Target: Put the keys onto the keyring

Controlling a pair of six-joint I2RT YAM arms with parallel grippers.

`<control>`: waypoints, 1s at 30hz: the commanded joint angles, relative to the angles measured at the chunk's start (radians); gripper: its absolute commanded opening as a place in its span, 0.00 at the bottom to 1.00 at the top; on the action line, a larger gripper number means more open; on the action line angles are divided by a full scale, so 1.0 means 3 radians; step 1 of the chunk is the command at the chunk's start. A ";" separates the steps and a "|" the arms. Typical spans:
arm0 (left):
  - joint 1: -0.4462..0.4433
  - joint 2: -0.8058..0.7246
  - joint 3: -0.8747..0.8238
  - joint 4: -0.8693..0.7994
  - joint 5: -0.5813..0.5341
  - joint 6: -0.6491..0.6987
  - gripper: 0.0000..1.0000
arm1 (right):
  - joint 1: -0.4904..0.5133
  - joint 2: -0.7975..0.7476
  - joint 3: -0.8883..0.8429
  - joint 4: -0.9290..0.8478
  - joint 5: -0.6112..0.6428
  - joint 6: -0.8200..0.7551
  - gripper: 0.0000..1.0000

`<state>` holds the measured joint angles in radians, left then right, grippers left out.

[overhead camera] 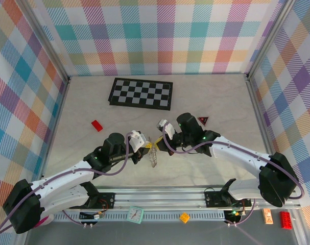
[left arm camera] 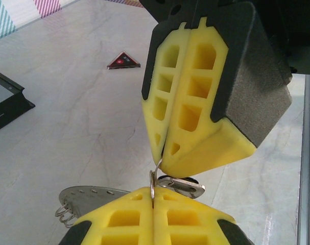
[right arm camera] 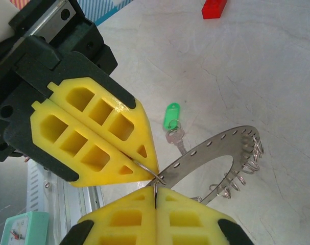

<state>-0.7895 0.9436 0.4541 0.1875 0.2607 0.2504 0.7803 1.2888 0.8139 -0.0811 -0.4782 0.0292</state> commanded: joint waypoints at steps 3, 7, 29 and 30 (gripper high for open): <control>-0.0014 0.0010 -0.0013 0.0198 0.0106 -0.0012 0.00 | 0.0027 0.0040 0.0108 0.0171 0.0074 0.0071 0.00; -0.0018 0.0010 -0.0014 0.0198 0.0113 -0.0005 0.00 | 0.0027 0.0049 0.0101 0.0184 0.0151 0.0116 0.00; -0.0035 -0.0042 -0.0278 0.0541 0.0097 0.0136 0.00 | -0.0054 0.0258 0.0147 -0.0045 0.0289 0.0520 0.00; -0.0033 -0.0049 -0.0290 0.0558 0.0097 0.0141 0.00 | -0.0057 0.0277 0.0146 -0.0042 0.0264 0.0541 0.00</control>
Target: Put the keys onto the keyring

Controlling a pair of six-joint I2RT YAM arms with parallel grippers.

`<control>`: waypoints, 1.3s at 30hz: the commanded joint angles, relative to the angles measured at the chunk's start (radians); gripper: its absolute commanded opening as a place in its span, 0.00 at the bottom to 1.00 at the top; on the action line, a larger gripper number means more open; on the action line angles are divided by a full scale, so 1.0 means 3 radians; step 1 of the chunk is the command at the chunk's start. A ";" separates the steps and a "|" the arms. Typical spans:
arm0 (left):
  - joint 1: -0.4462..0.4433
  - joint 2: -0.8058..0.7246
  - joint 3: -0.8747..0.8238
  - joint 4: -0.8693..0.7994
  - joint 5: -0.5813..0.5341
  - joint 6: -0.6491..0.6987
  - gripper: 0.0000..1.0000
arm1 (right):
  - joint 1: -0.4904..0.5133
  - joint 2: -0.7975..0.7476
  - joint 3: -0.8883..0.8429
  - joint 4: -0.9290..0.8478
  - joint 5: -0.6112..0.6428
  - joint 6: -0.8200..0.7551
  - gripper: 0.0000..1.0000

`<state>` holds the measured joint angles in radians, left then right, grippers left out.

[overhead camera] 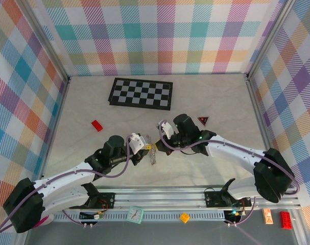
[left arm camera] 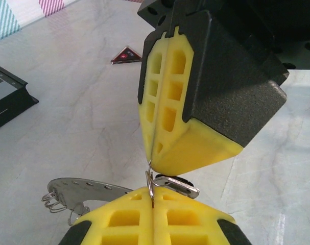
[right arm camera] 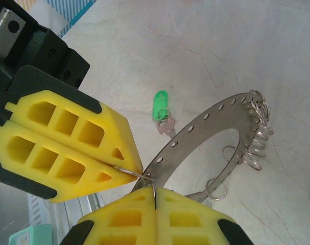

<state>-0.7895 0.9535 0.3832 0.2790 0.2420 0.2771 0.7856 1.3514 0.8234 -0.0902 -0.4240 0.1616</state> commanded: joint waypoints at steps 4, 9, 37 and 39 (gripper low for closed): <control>-0.0035 -0.0095 -0.0098 0.0319 0.0150 0.0071 0.00 | -0.0096 0.0130 0.0132 0.0009 -0.0005 0.0158 0.00; -0.0043 -0.0115 -0.0143 0.0411 0.0136 0.0069 0.00 | -0.0135 0.0192 0.0139 0.0002 -0.0158 0.0200 0.00; 0.0081 0.0089 -0.0514 0.1797 0.0804 -0.0234 0.00 | -0.0354 -0.0805 -0.0578 0.0500 -0.0816 -0.1516 0.39; 0.0093 0.0127 -0.0527 0.1903 0.0880 -0.0245 0.00 | -0.0354 -0.0799 -0.0603 0.0538 -0.0949 -0.1565 0.39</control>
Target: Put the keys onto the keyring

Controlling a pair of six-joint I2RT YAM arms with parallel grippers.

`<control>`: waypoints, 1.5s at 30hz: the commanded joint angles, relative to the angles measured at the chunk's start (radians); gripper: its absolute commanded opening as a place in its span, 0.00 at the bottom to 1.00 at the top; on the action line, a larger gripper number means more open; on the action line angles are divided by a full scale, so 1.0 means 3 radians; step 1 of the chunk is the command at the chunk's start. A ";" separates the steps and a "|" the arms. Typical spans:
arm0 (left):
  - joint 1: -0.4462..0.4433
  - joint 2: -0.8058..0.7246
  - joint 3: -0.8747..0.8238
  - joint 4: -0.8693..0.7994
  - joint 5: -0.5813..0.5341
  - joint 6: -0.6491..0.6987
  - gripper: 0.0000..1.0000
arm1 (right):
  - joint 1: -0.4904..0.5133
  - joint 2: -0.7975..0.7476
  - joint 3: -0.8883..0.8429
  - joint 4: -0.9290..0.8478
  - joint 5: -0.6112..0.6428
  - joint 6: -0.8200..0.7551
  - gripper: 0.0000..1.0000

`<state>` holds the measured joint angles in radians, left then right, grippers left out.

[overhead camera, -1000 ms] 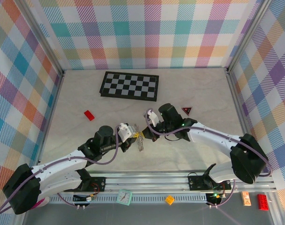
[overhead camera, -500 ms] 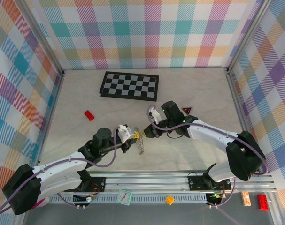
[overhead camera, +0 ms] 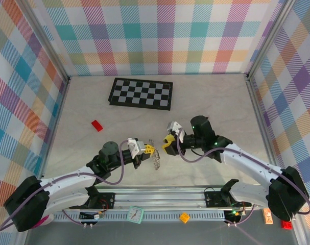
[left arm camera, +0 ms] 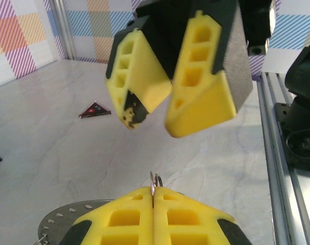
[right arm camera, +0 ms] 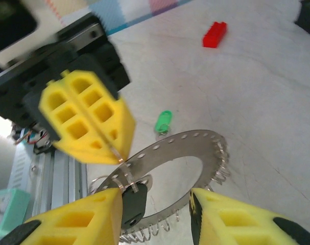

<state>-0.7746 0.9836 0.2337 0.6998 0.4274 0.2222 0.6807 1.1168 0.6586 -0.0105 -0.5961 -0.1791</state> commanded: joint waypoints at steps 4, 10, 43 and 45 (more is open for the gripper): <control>0.0051 0.0090 -0.0032 0.0622 0.0360 -0.0056 0.00 | -0.0001 0.0073 -0.0044 0.0420 -0.0493 -0.0400 0.39; 0.0051 0.0128 -0.0012 0.0621 0.0446 -0.0068 0.00 | 0.0032 0.0228 0.0001 0.0491 -0.0662 -0.0436 0.37; 0.0052 -0.0041 0.0185 -0.0262 0.0121 0.0035 0.20 | 0.0137 0.0348 0.0308 -0.0321 -0.0478 -0.0857 0.00; 0.0047 -0.0082 0.0243 -0.0484 0.0094 0.0100 0.21 | 0.0169 0.0362 0.0402 -0.0531 -0.0400 -0.0950 0.00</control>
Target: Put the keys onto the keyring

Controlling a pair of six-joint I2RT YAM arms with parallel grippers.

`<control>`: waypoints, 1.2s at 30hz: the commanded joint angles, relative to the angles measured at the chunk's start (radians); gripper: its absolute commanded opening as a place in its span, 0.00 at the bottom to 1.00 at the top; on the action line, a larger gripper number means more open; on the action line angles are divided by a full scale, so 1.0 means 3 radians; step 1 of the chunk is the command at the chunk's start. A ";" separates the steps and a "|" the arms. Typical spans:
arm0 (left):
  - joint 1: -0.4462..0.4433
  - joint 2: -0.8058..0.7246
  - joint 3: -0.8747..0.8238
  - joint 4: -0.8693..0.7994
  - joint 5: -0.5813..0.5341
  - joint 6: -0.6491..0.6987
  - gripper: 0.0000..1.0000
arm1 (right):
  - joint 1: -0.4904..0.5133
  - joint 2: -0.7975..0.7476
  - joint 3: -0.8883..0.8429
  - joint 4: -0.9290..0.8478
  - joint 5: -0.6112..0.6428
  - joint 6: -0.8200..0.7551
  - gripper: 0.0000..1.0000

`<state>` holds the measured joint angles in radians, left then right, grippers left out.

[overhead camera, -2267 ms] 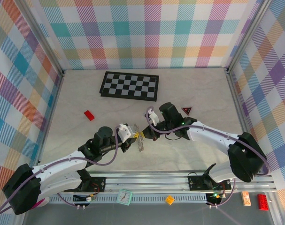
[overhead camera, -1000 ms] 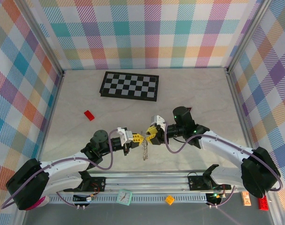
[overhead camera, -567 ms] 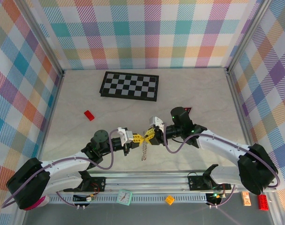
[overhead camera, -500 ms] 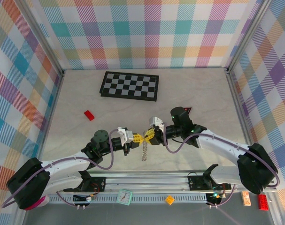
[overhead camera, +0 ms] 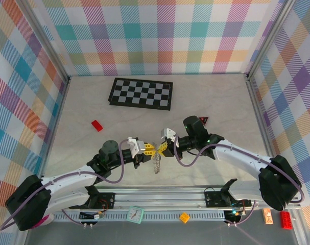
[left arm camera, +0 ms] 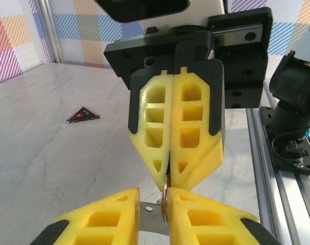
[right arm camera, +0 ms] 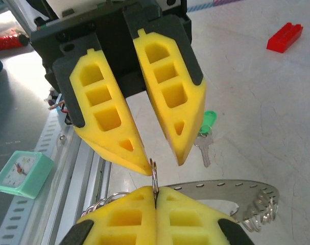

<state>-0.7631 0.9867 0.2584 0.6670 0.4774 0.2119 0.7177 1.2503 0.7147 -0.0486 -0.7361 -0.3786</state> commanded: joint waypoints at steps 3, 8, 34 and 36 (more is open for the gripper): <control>0.0010 -0.0093 0.0233 -0.0574 -0.0078 0.0187 0.21 | 0.0109 -0.0068 0.0306 -0.0574 0.0172 -0.0399 0.00; 0.0008 -0.0080 0.0342 -0.0826 0.0018 0.0247 0.22 | 0.0193 -0.0036 0.0466 -0.0825 0.0369 -0.0575 0.00; 0.0010 -0.0011 0.0272 -0.0569 0.0106 0.0199 0.00 | 0.0131 -0.0331 0.0142 -0.0549 0.0509 0.0127 0.40; 0.0008 -0.0026 0.0252 -0.0529 0.0105 0.0204 0.00 | 0.0084 -0.0443 -0.0002 -0.0414 0.0495 0.0275 0.40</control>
<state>-0.7631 0.9882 0.3473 0.4072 0.5106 0.2871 0.7582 1.1530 0.7635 -0.2325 -0.5468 -0.3878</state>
